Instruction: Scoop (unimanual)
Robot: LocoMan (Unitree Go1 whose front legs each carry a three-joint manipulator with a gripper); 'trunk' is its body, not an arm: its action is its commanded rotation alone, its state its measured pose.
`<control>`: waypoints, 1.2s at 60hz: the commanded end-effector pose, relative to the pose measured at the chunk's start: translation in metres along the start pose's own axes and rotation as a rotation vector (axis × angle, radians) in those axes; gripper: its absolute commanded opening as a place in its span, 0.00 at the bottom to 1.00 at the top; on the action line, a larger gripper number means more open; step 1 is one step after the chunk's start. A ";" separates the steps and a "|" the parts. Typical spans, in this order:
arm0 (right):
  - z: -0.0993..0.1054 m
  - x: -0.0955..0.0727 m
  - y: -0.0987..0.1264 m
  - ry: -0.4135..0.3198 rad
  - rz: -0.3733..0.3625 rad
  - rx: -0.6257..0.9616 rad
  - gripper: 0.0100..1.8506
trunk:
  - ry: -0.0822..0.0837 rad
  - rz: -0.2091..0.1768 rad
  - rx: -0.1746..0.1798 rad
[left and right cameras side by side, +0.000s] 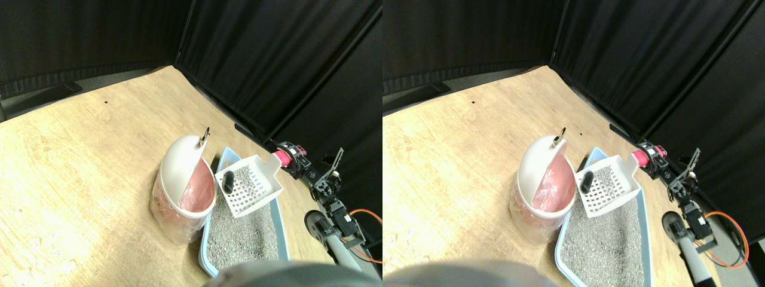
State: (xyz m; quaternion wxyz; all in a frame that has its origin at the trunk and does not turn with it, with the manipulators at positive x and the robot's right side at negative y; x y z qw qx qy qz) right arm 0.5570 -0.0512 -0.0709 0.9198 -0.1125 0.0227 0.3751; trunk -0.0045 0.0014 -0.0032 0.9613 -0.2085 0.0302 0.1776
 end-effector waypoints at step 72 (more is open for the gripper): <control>0.034 0.015 0.029 0.196 -0.145 -0.335 0.03 | -0.005 0.023 -0.060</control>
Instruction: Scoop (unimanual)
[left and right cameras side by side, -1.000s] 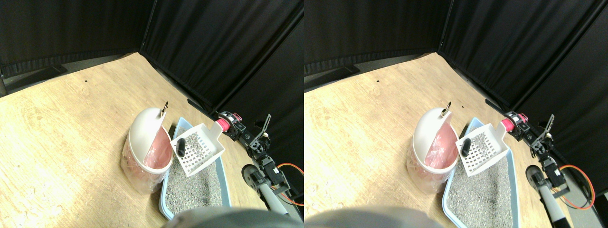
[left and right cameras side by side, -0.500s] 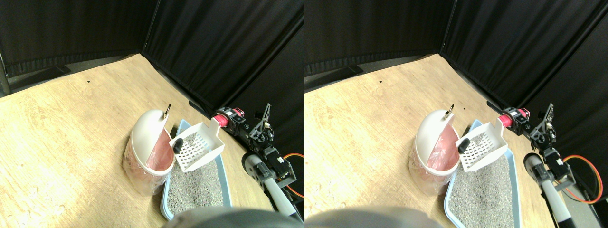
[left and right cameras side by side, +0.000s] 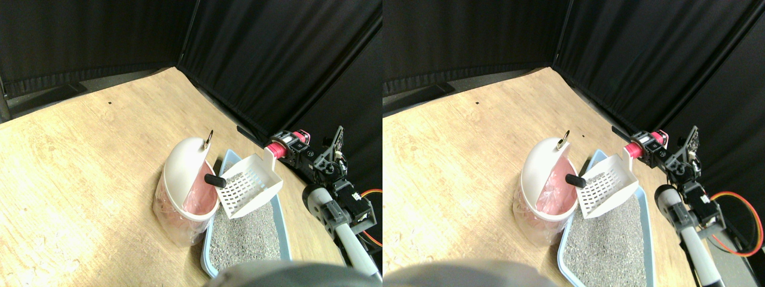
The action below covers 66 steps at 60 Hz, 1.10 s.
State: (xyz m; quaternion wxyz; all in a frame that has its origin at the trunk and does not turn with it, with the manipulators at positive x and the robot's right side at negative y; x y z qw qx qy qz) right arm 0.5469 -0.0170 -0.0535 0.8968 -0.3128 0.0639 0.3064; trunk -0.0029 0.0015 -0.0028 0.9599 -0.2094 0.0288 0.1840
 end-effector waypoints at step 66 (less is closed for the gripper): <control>-0.089 -0.054 -0.049 -0.313 -0.356 0.615 0.03 | 0.031 -0.153 0.115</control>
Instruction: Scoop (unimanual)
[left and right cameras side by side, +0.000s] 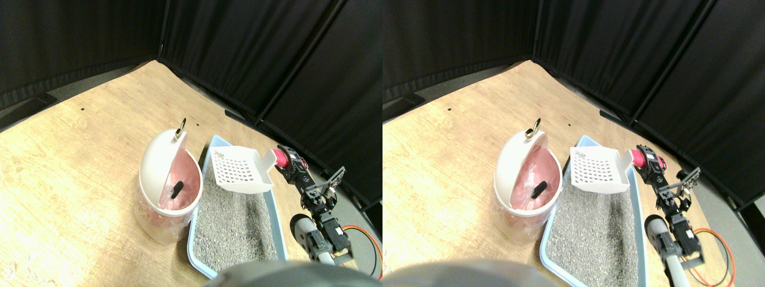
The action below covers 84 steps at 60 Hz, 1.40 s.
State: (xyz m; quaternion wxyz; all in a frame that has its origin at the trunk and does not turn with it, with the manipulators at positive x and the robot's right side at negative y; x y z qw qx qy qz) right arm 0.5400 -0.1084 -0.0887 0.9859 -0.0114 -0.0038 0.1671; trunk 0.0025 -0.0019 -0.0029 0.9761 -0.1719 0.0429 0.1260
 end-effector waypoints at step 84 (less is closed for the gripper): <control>-0.103 -0.059 -0.107 -0.031 -0.392 0.189 0.04 | 0.025 -0.151 0.164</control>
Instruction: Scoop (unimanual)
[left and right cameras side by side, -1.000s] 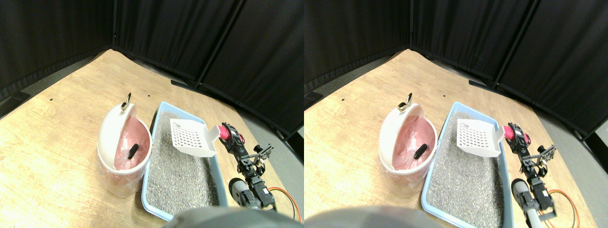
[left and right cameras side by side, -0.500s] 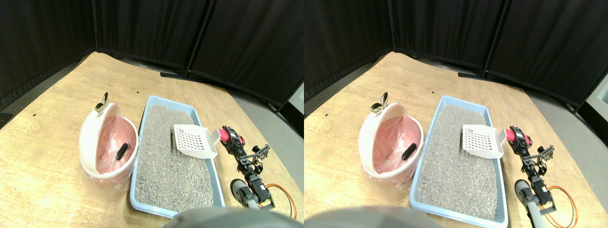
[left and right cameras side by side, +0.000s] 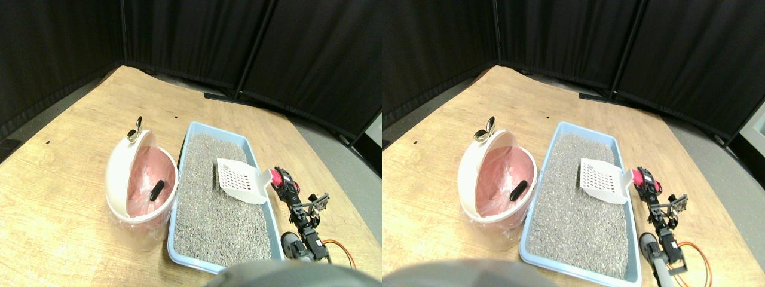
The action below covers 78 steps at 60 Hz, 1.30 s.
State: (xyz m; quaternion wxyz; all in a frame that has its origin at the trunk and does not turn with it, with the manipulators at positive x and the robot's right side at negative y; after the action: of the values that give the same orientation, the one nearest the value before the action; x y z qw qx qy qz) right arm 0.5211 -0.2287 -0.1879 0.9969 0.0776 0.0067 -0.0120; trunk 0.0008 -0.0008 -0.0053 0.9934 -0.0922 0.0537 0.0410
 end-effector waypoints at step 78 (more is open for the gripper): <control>0.001 -0.036 0.002 0.334 -0.011 0.141 0.81 | 0.013 0.000 -0.015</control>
State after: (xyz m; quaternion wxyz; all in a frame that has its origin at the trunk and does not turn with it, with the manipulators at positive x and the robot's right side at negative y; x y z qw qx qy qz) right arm 0.4852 -0.2307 -0.1997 0.9670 0.1487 0.2066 -0.0128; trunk -0.0019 -0.0032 -0.0056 0.9930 -0.0957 0.0561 0.0414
